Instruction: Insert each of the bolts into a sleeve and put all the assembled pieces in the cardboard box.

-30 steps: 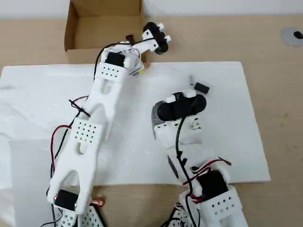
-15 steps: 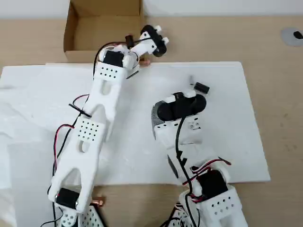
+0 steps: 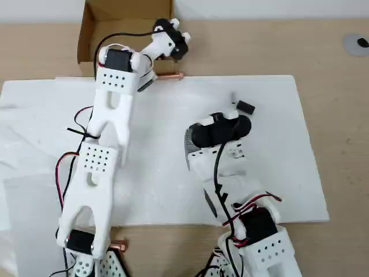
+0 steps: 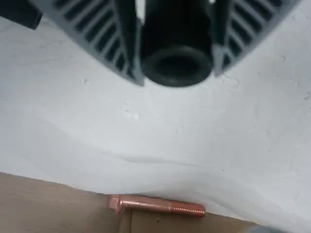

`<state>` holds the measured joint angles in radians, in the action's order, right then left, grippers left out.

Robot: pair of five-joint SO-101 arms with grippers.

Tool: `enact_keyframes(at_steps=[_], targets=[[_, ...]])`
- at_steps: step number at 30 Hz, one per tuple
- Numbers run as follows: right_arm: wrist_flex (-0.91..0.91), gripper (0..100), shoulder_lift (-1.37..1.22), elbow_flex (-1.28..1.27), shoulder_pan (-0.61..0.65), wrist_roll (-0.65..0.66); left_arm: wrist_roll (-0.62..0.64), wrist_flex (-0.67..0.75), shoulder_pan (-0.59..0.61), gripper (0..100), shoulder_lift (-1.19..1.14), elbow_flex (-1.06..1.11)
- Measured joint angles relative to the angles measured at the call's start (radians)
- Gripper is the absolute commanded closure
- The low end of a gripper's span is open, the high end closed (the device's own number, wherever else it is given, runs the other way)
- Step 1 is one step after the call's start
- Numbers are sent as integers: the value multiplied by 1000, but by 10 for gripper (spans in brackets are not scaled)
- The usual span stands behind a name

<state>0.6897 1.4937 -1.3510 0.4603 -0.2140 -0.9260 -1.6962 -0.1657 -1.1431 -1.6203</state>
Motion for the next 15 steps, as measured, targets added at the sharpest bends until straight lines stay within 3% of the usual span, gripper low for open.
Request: enact_keyframes(at_steps=[5, 15], targets=[[0, 989, 0, 0, 0, 0, 0, 37, -75, 593, -18, -2], [0, 989, 0, -2, 0, 0, 25, 442, -71, 601, -252, -2]])
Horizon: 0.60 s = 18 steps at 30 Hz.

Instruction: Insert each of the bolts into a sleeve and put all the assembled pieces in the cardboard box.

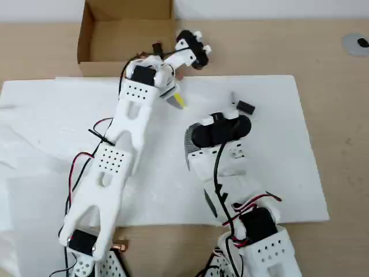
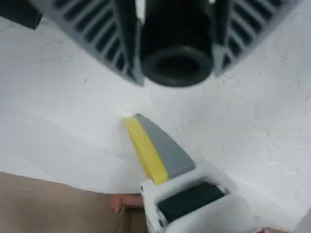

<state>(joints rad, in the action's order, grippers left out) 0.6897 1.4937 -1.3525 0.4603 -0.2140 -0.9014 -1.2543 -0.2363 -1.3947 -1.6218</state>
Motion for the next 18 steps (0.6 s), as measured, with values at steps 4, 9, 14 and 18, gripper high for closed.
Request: enact_keyframes(at_steps=[4, 9, 14, 18], targets=[[0, 989, 0, -3, 0, 0, 78, 84, 9, 633, -26, 0], [0, 989, 0, -3, 0, 0, 97, 84, 9, 747, -32, 3], [0, 989, 0, -3, 0, 0, 107, 77, 3, 1000, -28, 35], [0, 989, 0, -3, 0, 0, 153, 38, 0, 997, -28, 20]])
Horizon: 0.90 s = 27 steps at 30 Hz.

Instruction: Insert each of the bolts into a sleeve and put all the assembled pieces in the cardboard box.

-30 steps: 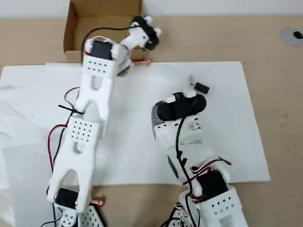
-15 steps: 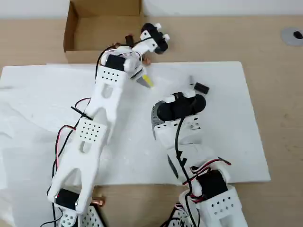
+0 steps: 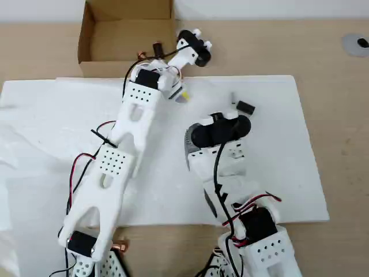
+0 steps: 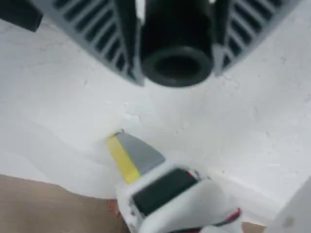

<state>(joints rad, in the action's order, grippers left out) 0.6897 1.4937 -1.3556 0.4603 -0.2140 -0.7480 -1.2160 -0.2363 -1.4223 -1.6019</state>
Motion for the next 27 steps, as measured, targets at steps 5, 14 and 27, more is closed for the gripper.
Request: enact_keyframes(at_steps=[5, 14, 27], targets=[[0, 989, 0, 0, 0, 0, 25, -121, -12, 991, 40, -2], [0, 989, 0, 0, -2, 0, -28, -468, 84, 991, 273, -18], [0, 989, 0, 0, -3, 0, 37, -529, 175, 991, 319, -18]])
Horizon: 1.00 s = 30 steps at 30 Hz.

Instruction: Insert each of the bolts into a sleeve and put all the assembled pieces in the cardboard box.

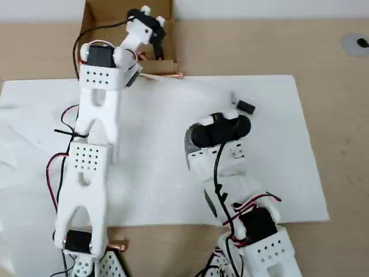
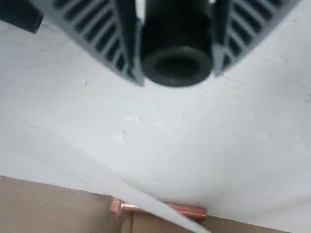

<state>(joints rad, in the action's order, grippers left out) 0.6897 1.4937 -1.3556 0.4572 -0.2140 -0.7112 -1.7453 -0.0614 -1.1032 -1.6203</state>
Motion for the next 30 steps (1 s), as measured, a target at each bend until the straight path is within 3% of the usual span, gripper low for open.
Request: enact_keyframes(at_steps=[6, 16, 24, 30], targets=[[-6, 989, 0, -20, 0, 0, 83, 0, 6, 990, 0, 0], [-78, 989, 0, -64, 0, 0, 361, 0, 38, 990, 9, 0], [-78, 989, 0, -64, 0, 0, 480, 0, 60, 988, 25, 0], [-78, 989, 0, -64, 0, 0, 605, -2, 104, 840, 64, 51]])
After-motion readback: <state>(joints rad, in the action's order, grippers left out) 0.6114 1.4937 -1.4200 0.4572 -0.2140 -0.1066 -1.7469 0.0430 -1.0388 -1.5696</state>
